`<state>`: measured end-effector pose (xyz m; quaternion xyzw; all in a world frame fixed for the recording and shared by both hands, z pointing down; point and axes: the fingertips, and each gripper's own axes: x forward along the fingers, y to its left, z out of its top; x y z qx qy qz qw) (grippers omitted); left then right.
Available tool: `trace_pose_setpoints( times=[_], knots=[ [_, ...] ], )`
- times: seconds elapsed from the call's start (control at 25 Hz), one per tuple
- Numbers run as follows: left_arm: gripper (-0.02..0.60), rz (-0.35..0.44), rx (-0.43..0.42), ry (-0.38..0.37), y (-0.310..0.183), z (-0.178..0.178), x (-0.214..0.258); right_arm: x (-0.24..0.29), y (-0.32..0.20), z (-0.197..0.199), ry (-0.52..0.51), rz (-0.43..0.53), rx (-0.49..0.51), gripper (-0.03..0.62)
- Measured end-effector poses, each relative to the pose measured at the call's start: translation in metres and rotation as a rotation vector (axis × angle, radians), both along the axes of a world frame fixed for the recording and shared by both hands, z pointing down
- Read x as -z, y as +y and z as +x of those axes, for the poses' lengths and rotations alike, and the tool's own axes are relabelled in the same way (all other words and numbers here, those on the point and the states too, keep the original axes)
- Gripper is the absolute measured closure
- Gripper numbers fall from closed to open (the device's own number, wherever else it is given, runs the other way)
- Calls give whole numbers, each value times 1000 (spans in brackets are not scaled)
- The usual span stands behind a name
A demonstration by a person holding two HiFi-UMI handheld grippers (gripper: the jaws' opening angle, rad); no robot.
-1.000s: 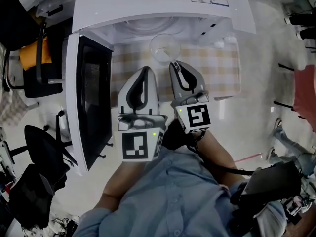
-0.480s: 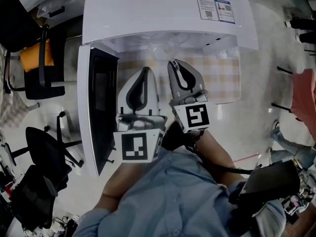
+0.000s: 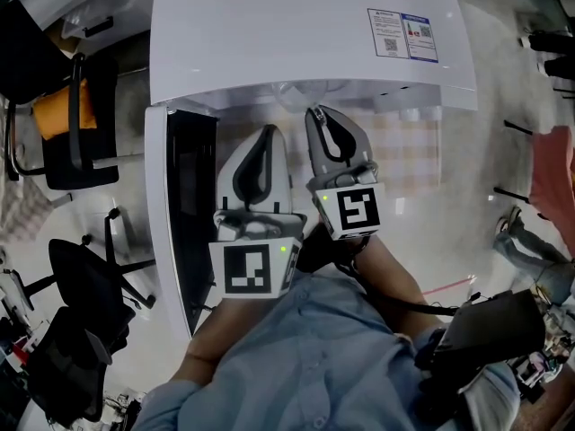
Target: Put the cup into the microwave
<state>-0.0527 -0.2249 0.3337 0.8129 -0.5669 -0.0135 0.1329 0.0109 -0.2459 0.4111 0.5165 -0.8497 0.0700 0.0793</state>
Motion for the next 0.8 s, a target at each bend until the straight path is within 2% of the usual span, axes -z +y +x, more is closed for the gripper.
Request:
trace_pose_setpoints(
  times=[0.8],
  knots=[
    [575, -44, 28, -3, -12, -17, -15, -23, -41, -6, -2, -7, -33, 566]
  ],
)
